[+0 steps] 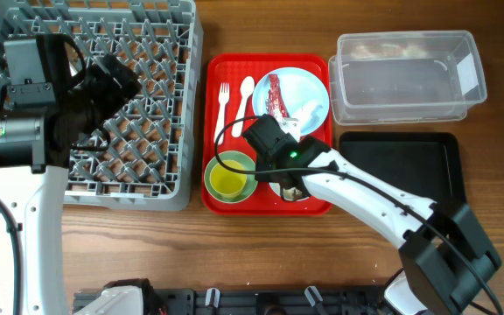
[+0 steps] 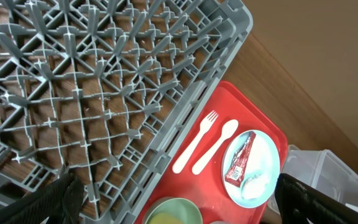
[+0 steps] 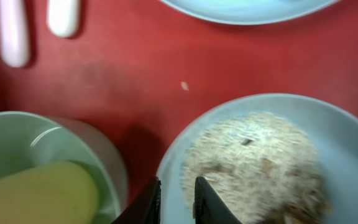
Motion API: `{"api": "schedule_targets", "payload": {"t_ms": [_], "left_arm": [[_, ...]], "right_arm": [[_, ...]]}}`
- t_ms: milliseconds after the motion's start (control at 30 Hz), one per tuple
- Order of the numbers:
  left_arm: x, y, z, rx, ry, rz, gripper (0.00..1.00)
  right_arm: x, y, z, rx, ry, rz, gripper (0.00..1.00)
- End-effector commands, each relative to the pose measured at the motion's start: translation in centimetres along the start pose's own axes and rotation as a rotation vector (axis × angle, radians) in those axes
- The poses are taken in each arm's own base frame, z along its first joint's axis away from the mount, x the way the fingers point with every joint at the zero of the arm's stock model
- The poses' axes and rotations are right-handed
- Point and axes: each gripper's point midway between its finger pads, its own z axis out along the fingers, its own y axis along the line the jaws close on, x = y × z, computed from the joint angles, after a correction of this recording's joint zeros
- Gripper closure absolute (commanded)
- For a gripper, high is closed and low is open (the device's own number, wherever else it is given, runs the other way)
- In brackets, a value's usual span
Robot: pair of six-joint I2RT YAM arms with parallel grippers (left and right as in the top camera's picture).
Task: Sort waste into correct bins and load items into the dishwasher rack
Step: 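Reach the right gripper to the light-blue bowl and grasp its rim, then lift the bowl with the right gripper and carry it over the black tray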
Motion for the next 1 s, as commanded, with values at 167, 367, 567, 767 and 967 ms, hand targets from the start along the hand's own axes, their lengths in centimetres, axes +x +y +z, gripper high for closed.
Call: {"api": "schedule_targets", "payload": {"t_ms": [167,367,567,767,967], "left_arm": [[-0.2,-0.1,-0.1,0.007,-0.002,-0.006,0.00],[-0.2,-0.1,-0.1,0.007,-0.002,-0.006,0.00],[-0.2,-0.1,-0.1,0.007,-0.002,-0.006,0.00],[-0.2,-0.1,-0.1,0.007,-0.002,-0.006,0.00],[-0.2,-0.1,-0.1,0.007,-0.002,-0.006,0.00]], "right_arm": [[1.2,0.5,0.6,-0.029,0.062,-0.007,0.79],[2.2,-0.2,2.3,-0.005,0.089,-0.008,0.80],[2.3,-0.2,2.4,-0.003,0.094,-0.009,0.82],[2.4,-0.3,2.4,0.001,0.099,-0.009,0.91],[2.4,-0.3,2.4,-0.001,0.097,-0.010,0.96]]}}
